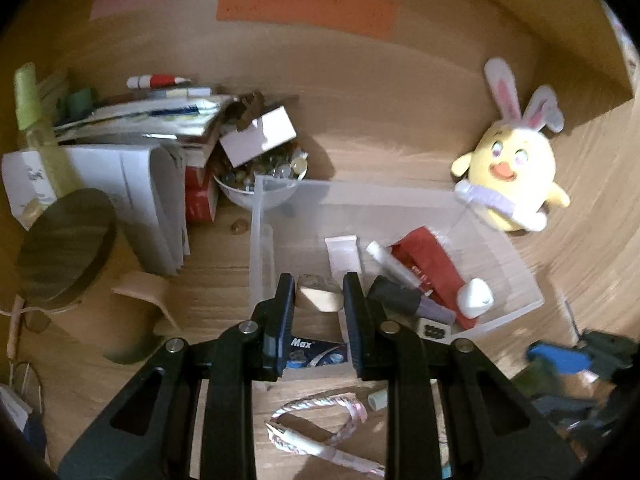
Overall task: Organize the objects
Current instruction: 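Carry the green bottle into the box with the right gripper while the left grasps the teal tape roll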
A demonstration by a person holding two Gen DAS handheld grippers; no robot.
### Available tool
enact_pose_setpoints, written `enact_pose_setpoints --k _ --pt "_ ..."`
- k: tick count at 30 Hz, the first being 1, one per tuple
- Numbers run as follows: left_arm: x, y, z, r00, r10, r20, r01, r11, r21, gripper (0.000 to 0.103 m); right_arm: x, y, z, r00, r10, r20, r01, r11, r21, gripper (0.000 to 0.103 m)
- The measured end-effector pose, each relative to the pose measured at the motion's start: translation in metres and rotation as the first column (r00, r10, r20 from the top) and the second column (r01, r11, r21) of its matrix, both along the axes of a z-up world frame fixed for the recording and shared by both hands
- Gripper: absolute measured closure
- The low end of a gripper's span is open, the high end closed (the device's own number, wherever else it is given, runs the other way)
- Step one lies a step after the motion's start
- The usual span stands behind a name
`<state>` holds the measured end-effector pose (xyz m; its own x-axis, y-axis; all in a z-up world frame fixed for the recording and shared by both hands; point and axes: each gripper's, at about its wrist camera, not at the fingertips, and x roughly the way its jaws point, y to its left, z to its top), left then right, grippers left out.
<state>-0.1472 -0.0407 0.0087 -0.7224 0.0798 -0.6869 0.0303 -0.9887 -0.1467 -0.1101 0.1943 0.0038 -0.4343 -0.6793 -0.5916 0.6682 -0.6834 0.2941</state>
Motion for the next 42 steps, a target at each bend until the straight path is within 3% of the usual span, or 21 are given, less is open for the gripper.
enact_pose_setpoints --k 11,16,24,32,42 --pt "0.007 0.011 -0.004 1.0 0.001 0.029 0.001 0.999 -0.053 0.076 -0.01 0.032 0.012 0.995 -0.094 -0.022 0.093 0.995 -0.043 0.065" --pt "0.033 0.03 0.003 0.998 -0.064 0.013 0.065 0.996 -0.063 0.052 -0.014 0.045 0.015 0.991 -0.131 -0.028 0.13 0.99 -0.058 0.065" --pt "0.081 0.072 -0.008 0.978 -0.204 0.051 0.208 0.974 -0.094 0.039 -0.018 0.065 0.032 0.98 -0.188 -0.069 0.182 0.98 -0.081 0.065" --pt "0.105 0.092 -0.027 0.967 -0.237 0.095 0.247 0.963 -0.11 0.038 -0.028 0.067 0.06 0.958 -0.245 -0.149 0.232 0.968 -0.098 0.065" --pt "0.117 0.102 -0.06 0.946 -0.274 0.171 0.279 0.96 -0.006 0.038 -0.043 0.053 0.059 0.96 -0.239 -0.148 0.232 0.97 -0.068 0.065"
